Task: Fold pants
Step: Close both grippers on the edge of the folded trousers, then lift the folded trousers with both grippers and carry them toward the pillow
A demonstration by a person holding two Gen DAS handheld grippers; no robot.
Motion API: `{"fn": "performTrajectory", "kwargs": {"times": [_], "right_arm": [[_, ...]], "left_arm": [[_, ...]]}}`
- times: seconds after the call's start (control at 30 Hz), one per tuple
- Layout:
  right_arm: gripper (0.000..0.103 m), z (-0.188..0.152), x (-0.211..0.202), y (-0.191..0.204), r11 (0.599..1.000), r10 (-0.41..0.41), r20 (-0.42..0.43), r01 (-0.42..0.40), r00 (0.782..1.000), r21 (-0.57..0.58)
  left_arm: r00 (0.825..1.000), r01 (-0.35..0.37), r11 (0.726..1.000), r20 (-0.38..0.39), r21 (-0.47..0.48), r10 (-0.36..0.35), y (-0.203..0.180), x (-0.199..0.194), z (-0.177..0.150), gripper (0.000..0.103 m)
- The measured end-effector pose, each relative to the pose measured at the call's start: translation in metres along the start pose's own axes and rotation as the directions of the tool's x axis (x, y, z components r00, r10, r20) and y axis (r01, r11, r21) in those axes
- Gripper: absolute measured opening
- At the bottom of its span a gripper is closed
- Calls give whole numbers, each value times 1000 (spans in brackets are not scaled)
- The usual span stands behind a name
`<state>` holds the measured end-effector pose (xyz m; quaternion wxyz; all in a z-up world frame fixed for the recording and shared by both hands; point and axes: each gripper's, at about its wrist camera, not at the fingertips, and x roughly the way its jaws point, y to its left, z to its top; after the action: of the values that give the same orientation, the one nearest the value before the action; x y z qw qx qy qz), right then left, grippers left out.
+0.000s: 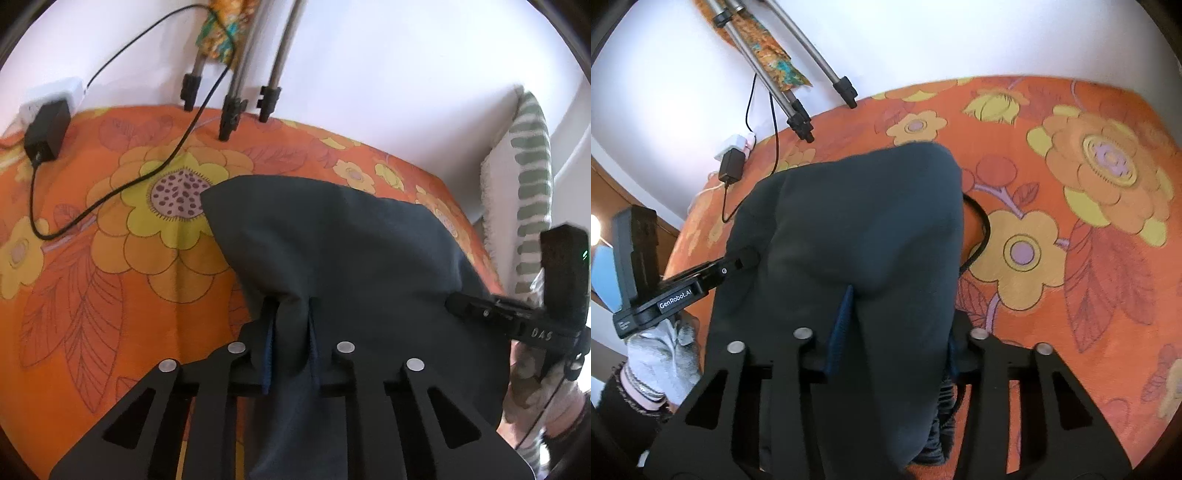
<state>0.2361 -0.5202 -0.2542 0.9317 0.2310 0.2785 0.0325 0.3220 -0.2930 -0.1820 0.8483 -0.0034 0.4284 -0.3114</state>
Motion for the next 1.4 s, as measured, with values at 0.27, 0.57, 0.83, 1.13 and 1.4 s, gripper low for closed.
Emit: {"fn": "performTrajectory", "kwargs": {"times": [0.27, 0.57, 0.83, 1.13, 1.4], "right_arm": [[63, -2, 10, -16, 998, 42, -37, -40, 998, 40], [34, -2, 2, 9, 998, -6, 10, 7, 1000, -68], [22, -9, -18, 50, 974, -131, 77, 143, 988, -175], [20, -18, -38, 75, 949, -193, 140, 221, 971, -224], [14, -21, -69, 91, 941, -198, 196, 242, 961, -238]], "left_arm": [[998, -49, 997, 27, 64, 48, -11, 1, -4, 12], [997, -55, 995, 67, 80, 49, -15, -5, -8, 10], [989, -73, 988, 135, 138, 54, -27, -25, -9, 9], [981, -63, 985, 193, 161, 31, -35, -54, -10, 8], [972, -40, 986, 234, 162, 1, -41, -80, -7, 8]]}}
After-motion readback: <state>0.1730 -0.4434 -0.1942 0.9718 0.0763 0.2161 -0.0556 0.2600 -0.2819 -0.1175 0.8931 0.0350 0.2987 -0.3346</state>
